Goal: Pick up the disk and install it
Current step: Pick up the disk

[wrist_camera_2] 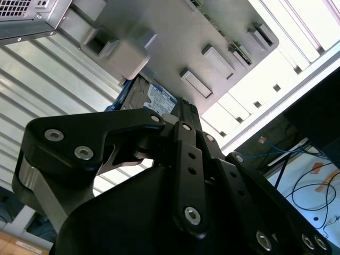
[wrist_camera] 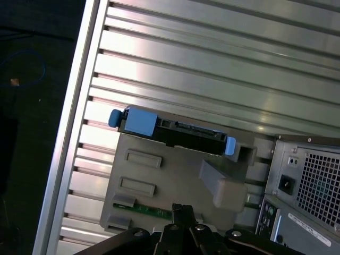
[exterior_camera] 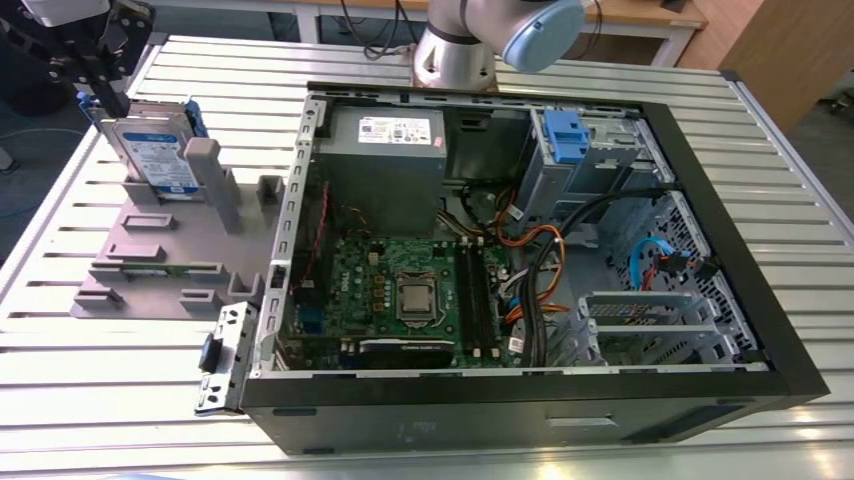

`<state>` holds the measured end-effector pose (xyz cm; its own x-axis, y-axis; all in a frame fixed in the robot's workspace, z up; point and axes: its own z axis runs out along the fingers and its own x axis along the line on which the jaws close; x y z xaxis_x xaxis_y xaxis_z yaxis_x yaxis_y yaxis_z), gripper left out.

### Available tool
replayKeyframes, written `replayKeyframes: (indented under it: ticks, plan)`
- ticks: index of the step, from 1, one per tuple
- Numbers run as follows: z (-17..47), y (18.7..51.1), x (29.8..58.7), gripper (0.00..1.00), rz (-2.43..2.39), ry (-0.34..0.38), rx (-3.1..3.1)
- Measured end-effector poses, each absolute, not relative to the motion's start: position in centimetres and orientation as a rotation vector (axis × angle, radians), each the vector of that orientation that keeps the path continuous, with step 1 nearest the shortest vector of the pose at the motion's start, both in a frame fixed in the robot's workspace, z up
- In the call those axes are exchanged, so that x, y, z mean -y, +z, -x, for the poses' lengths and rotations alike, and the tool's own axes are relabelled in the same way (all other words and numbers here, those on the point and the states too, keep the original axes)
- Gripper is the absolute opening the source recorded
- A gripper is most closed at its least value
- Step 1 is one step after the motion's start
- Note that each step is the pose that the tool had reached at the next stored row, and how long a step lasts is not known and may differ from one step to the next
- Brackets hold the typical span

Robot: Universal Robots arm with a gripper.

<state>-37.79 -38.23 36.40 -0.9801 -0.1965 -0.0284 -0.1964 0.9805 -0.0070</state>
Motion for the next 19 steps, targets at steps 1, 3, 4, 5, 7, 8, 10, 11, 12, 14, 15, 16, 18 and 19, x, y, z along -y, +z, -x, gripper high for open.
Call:
replayKeyframes:
  ticks: [1, 3, 4, 5, 7, 8, 10, 11, 12, 14, 15, 16, 18, 19]
  plan:
    - [37.79, 36.40, 38.23, 0.11, 0.309, -0.006, -3.097]
    - [37.79, 36.40, 38.23, 0.11, 0.314, -0.006, -3.097]
    - [37.79, 36.40, 38.23, 0.11, 0.316, -0.006, -3.097]
    - [37.79, 36.40, 38.23, 0.11, 0.318, -0.006, -3.096]
    - [37.79, 36.40, 38.23, 0.11, 0.322, -0.006, -3.096]
    - [37.79, 36.40, 38.23, 0.11, 0.324, -0.006, -3.096]
    - [37.79, 36.40, 38.23, 0.11, 0.329, -0.006, -3.095]
    - [37.79, 36.40, 38.23, 0.11, 0.330, -0.006, -3.095]
    - [37.79, 36.40, 38.23, 0.11, 0.332, -0.006, -3.095]
    - [37.79, 36.40, 38.23, 0.11, 0.336, -0.006, -3.094]
    - [37.79, 36.40, 38.23, 0.11, 0.338, -0.006, -3.094]
    - [37.79, 36.40, 38.23, 0.11, 0.339, -0.006, -3.094]
    - [37.79, 36.40, 38.23, 0.11, 0.342, -0.006, -3.094]
    - [37.79, 36.40, 38.23, 0.11, 0.344, -0.006, -3.094]
